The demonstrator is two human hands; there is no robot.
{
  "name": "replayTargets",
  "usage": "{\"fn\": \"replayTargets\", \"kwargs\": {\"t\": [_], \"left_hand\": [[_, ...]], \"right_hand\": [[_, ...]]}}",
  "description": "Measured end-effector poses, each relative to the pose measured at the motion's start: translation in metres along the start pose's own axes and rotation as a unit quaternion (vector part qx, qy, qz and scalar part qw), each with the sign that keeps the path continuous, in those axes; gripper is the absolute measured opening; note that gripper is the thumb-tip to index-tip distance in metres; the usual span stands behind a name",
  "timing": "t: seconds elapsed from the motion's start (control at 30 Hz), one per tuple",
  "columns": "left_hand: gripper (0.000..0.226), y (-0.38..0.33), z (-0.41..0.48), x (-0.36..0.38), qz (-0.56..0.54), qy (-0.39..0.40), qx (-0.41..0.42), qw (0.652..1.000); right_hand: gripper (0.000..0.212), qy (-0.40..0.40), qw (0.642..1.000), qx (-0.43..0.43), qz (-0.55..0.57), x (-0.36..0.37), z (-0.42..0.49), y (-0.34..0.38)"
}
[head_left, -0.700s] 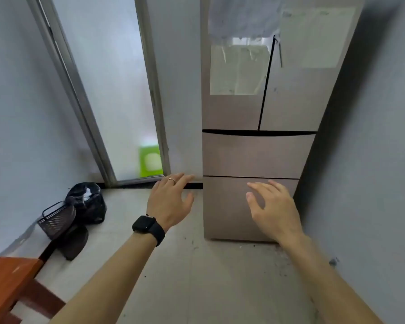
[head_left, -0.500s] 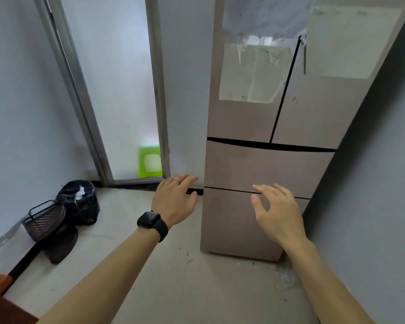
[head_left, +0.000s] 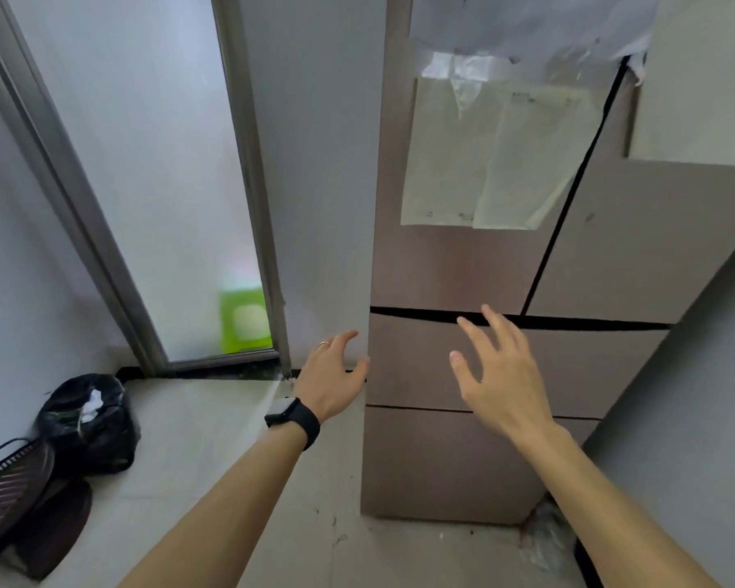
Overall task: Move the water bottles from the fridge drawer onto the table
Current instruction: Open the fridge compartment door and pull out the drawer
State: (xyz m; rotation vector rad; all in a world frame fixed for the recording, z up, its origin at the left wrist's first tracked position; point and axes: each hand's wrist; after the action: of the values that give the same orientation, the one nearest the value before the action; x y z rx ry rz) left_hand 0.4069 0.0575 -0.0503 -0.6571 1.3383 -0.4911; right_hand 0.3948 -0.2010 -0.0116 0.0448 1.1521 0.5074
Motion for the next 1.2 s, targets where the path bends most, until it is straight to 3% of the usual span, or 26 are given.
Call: {"fn": "replayTargets", "kwargs": {"t": [0.2,0.33,0.47,0.67,1.0,1.1,1.2], "left_hand": [[0.075,-0.002,0.077,0.030,-0.096,0.033,-0.032,0.994],[0.082,-0.003,0.121,0.051,-0.131,0.012,-0.048,0.990],[0.076,-0.002,0.145,0.079,-0.211,0.018,-0.106,0.971],[0.060,0.014,0.159,0.112,-0.219,0.013,-0.159,0.963],[0.024,0.017,0.154,0.115,-0.231,-0.066,-0.170,0.956],[0.024,0.014,0.138,0.120,-0.234,-0.094,-0.177,0.951],[0.030,0.006,0.131,0.111,-0.223,-0.072,-0.193,0.953]], "right_hand": [[0.077,-0.089,0.989,-0.042,-0.110,0.016,0.112,-0.022],[0.083,-0.167,0.968,-0.092,-0.160,0.037,0.180,-0.041],[0.079,-0.219,0.952,-0.116,-0.181,0.070,0.213,-0.069],[0.083,-0.314,0.920,-0.153,-0.178,0.098,0.236,-0.089],[0.084,-0.323,0.915,-0.171,-0.172,0.101,0.237,-0.088],[0.085,-0.319,0.916,-0.166,-0.177,0.100,0.236,-0.088],[0.084,-0.282,0.931,-0.152,-0.176,0.093,0.233,-0.085]]}}
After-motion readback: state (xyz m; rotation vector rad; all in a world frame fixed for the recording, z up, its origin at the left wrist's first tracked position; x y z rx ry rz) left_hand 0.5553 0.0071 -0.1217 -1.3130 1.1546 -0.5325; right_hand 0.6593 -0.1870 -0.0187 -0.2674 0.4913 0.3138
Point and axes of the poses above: each hand's wrist, its own z-axis towards the middle knuckle, its own x-axis out of the palm, y = z × x, and after that the axes turned 6 degrees about -x, right-handed
